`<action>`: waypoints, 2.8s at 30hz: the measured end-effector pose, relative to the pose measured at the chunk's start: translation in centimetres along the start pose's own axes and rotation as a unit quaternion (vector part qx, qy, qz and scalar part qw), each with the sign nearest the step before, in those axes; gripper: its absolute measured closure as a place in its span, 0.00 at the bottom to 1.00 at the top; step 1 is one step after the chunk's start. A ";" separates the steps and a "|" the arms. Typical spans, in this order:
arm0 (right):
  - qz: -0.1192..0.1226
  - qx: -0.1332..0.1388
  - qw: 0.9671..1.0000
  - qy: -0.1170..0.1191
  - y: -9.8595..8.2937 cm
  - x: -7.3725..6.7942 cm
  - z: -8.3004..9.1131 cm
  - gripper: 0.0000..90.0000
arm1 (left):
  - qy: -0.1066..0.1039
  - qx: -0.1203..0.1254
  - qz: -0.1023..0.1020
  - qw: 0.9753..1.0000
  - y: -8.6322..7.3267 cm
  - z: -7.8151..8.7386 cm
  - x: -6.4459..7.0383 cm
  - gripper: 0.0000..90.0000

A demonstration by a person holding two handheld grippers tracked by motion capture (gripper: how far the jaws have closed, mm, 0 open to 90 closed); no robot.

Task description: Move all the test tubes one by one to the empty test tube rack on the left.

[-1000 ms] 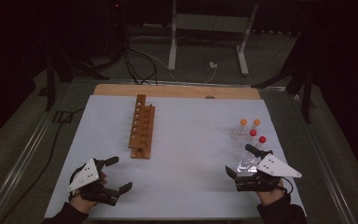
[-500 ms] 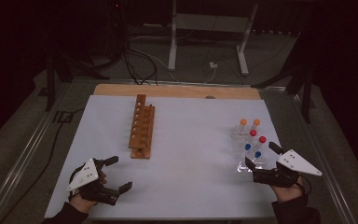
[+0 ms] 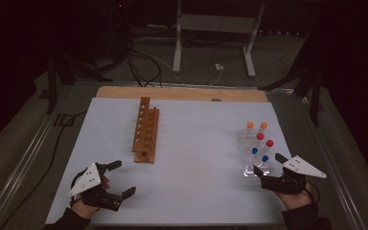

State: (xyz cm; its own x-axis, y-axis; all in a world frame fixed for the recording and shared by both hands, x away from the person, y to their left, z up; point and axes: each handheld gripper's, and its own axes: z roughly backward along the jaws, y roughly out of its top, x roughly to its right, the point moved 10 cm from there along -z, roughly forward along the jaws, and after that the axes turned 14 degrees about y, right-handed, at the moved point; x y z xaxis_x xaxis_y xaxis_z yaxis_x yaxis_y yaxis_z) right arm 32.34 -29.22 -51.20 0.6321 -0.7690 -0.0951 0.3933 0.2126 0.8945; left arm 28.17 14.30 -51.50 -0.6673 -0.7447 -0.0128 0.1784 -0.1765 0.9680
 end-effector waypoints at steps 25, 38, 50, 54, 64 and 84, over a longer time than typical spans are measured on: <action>-0.049 -0.029 0.998 -0.003 -1.2 0.8 -0.6 0.76 | 0.001 -0.004 0.000 1.000 -0.1 -0.1 0.0 0.01; -0.033 -0.032 0.999 -0.021 -0.6 0.8 -0.4 0.85 | 0.003 0.001 0.005 1.000 0.1 0.0 -0.1 0.01; -0.018 -0.020 0.999 -0.023 0.9 0.5 0.6 0.86 | 0.004 0.002 0.005 1.000 0.1 0.0 -0.2 0.01; -0.008 -0.009 1.000 -0.027 2.0 0.3 1.3 0.86 | 0.004 0.002 0.005 1.000 0.1 0.0 -0.1 0.01; 0.013 0.009 0.999 -0.040 3.9 -0.4 2.8 0.86 | 0.003 0.000 0.005 1.000 0.1 0.0 -0.1 0.01; 0.038 0.008 0.999 0.036 5.2 -5.3 0.8 0.86 | -0.002 -0.008 0.001 1.000 -0.1 0.0 0.2 0.01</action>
State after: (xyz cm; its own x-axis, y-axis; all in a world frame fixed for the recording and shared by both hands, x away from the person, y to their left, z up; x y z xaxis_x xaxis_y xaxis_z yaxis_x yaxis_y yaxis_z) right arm 30.49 -24.49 -45.70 0.7063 -0.7056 -0.0565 0.3313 0.2589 0.9073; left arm 28.03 14.15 -51.56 -0.6695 -0.7428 -0.0090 0.1912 -0.1840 0.9641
